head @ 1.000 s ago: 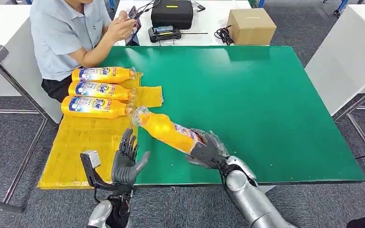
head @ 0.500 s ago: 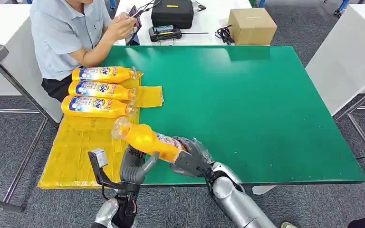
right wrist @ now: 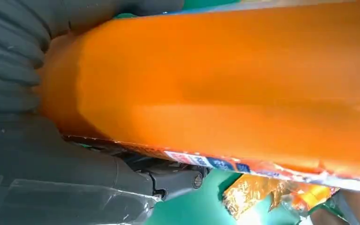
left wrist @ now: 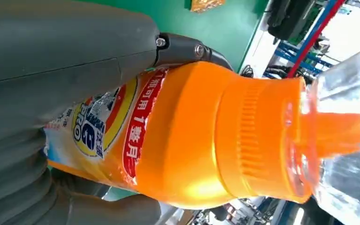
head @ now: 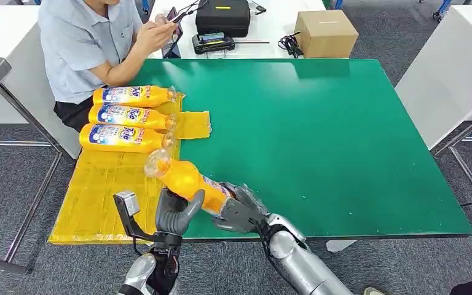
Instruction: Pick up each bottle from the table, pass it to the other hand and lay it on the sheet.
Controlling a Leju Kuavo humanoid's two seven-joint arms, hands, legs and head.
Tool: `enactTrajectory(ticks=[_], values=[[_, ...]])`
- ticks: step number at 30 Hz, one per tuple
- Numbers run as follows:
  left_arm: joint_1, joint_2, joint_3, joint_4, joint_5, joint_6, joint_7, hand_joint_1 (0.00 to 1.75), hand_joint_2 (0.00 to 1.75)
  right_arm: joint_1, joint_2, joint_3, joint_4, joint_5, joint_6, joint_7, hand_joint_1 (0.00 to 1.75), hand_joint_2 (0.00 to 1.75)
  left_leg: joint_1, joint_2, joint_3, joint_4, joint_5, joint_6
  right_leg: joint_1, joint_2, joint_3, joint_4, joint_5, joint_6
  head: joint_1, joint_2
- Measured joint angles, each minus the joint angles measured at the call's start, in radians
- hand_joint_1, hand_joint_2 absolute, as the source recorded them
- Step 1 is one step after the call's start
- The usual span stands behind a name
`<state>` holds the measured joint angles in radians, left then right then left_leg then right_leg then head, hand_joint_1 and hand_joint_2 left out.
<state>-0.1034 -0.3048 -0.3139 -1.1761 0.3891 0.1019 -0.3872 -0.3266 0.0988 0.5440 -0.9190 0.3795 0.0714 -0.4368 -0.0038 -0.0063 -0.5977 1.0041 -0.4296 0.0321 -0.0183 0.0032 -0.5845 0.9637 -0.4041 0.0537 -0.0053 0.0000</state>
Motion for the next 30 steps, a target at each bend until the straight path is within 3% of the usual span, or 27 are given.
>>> enactTrajectory(ticks=[1, 2, 3, 6, 7, 15, 25, 30], values=[[-0.005, 0.003, -0.003, 0.003, 0.000, 0.000, -0.004, 1.75, 1.75, 0.000, 0.002, 0.000, 0.002, -0.015, 0.008, 0.000, 0.54, 1.75, 0.000, 0.000, 0.000, 0.000, 0.000, 0.000, 0.000, 0.000, 0.000, 0.000, 0.000, 0.000, 0.000, 0.000], [-0.007, 0.005, -0.005, 0.006, 0.000, 0.000, -0.008, 1.75, 1.75, 0.000, 0.003, 0.000, 0.002, -0.035, 0.022, 0.000, 0.54, 1.75, 0.000, 0.000, 0.000, 0.000, 0.000, 0.000, 0.000, 0.000, 0.000, 0.000, 0.000, 0.000, 0.000, 0.000], [-0.008, 0.006, -0.007, 0.009, 0.000, 0.002, -0.013, 1.75, 1.75, 0.000, 0.004, 0.000, 0.002, -0.051, 0.034, -0.002, 0.00, 1.75, 0.000, 0.000, 0.000, 0.000, 0.000, 0.000, 0.000, 0.000, 0.000, 0.000, 0.000, 0.000, 0.000, 0.000], [-0.009, 0.006, -0.016, 0.014, -0.013, 0.018, -0.019, 1.75, 1.75, 0.000, 0.005, 0.000, 0.002, -0.069, 0.046, -0.002, 0.00, 1.75, 0.000, 0.000, 0.000, 0.000, 0.000, 0.000, 0.000, 0.000, 0.000, 0.000, 0.000, 0.000, 0.000, 0.000], [-0.009, 0.006, -0.020, 0.014, -0.017, 0.023, -0.019, 1.75, 1.75, 0.000, 0.005, 0.000, 0.002, -0.069, 0.045, -0.002, 0.00, 0.00, 0.000, 0.000, -0.001, 0.000, 0.000, 0.000, 0.000, 0.000, 0.000, 0.000, 0.000, 0.000, 0.000, 0.000], [-0.010, 0.013, -0.042, 0.014, -0.172, 0.151, -0.053, 1.75, 1.75, 0.007, 0.009, -0.001, -0.002, -0.088, 0.011, 0.011, 0.00, 0.00, 0.000, 0.000, 0.000, 0.000, 0.000, 0.000, 0.000, 0.000, -0.001, 0.000, 0.000, 0.000, 0.000, 0.000], [-0.013, 0.060, -0.066, -0.107, -0.698, 0.420, -0.073, 1.75, 1.75, 0.059, 0.005, -0.040, -0.033, -0.068, -0.029, 0.009, 0.00, 0.00, 0.000, 0.000, -0.001, 0.000, 0.000, 0.000, 0.000, 0.000, -0.001, 0.000, 0.000, 0.000, 0.000, 0.000], [-0.027, 0.104, -0.063, -0.164, -1.173, 0.584, 0.050, 1.75, 1.75, 0.067, 0.005, -0.047, -0.043, -0.043, -0.036, -0.006, 0.00, 0.00, 0.000, 0.000, -0.001, 0.000, 0.000, 0.000, 0.000, 0.000, -0.001, 0.000, 0.000, 0.000, 0.000, 0.000]])
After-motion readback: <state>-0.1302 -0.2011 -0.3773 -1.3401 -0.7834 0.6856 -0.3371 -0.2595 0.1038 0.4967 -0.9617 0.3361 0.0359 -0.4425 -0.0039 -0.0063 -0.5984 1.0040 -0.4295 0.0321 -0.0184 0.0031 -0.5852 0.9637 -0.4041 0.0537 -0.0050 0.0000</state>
